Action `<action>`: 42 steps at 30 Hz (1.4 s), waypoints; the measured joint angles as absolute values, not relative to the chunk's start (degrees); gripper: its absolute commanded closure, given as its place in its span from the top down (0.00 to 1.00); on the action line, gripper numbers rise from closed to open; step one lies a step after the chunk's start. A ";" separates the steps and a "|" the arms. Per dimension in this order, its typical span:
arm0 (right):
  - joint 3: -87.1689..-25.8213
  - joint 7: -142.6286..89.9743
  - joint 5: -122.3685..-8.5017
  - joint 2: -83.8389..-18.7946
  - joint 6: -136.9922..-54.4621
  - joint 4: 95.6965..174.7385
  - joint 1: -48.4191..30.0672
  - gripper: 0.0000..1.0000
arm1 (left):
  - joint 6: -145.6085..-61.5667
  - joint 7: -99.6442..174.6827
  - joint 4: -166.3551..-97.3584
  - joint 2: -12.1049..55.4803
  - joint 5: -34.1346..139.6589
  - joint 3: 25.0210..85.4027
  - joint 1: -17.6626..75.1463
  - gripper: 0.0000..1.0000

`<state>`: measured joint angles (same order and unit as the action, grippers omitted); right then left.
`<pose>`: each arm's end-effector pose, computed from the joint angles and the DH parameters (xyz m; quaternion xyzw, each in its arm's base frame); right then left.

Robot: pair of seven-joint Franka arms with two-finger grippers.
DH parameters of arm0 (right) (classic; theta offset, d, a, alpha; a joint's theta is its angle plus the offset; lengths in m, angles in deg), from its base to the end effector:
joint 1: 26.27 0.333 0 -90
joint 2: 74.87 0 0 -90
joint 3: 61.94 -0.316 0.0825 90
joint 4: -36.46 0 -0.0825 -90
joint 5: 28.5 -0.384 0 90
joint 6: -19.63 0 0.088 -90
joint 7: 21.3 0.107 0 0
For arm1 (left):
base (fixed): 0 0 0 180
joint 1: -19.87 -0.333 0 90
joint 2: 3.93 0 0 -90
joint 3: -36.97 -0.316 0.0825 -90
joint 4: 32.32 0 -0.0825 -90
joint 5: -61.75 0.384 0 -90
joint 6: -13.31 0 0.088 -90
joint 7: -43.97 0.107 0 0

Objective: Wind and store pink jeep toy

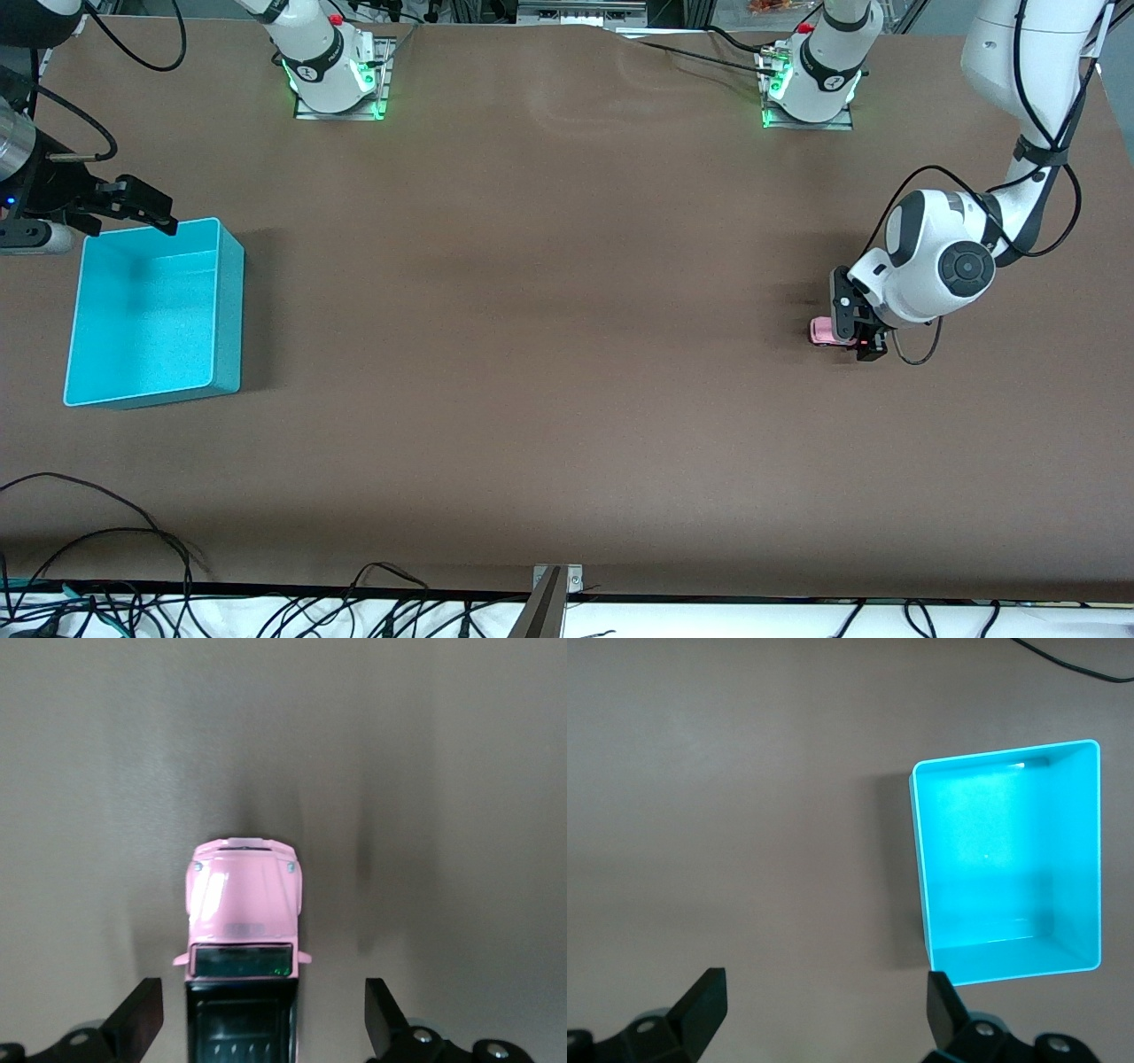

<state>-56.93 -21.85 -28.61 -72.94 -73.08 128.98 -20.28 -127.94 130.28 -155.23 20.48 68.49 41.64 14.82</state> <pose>0.5669 0.0107 0.5889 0.9998 0.0133 -0.0151 0.0006 0.5589 0.0029 0.1931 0.6993 -0.7128 -0.0494 0.0227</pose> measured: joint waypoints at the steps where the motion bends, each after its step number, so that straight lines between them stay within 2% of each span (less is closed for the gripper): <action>1: -56.93 -21.85 -28.61 -72.95 -73.08 128.98 -20.28 1.00 | -128.08 130.38 -155.23 20.68 68.49 41.64 14.76 0.65; 2: -56.93 -21.85 -28.61 -72.94 -73.08 128.98 -20.28 1.00 | -128.20 130.51 -155.23 20.85 68.49 41.64 14.70 0.50; 4: -56.93 -21.85 -28.61 -72.94 -73.08 128.98 -20.28 1.00 | -128.32 130.66 -155.19 21.09 68.49 41.64 14.60 0.30; 7: -56.92 -21.85 -28.61 -72.94 -73.08 128.98 -20.28 1.00 | -128.38 130.81 -155.11 21.22 68.49 41.64 14.51 0.14; 8: -56.92 -21.85 -28.61 -72.94 -73.08 128.98 -20.28 1.00 | -128.42 130.83 -155.07 21.23 68.49 41.64 14.49 0.12; 29: -56.92 -21.85 -28.61 -72.94 -73.08 128.98 -20.28 1.00 | -128.50 130.87 -154.71 21.27 68.49 41.62 13.28 0.09; 42: -56.92 -21.85 -28.62 -72.94 -73.08 128.98 -20.29 1.00 | -128.49 136.00 -154.35 21.54 68.50 41.58 7.30 0.10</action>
<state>-56.92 -21.85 -28.62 -72.94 -73.08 128.98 -20.29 -128.49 136.00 -154.35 21.54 68.50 41.58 7.30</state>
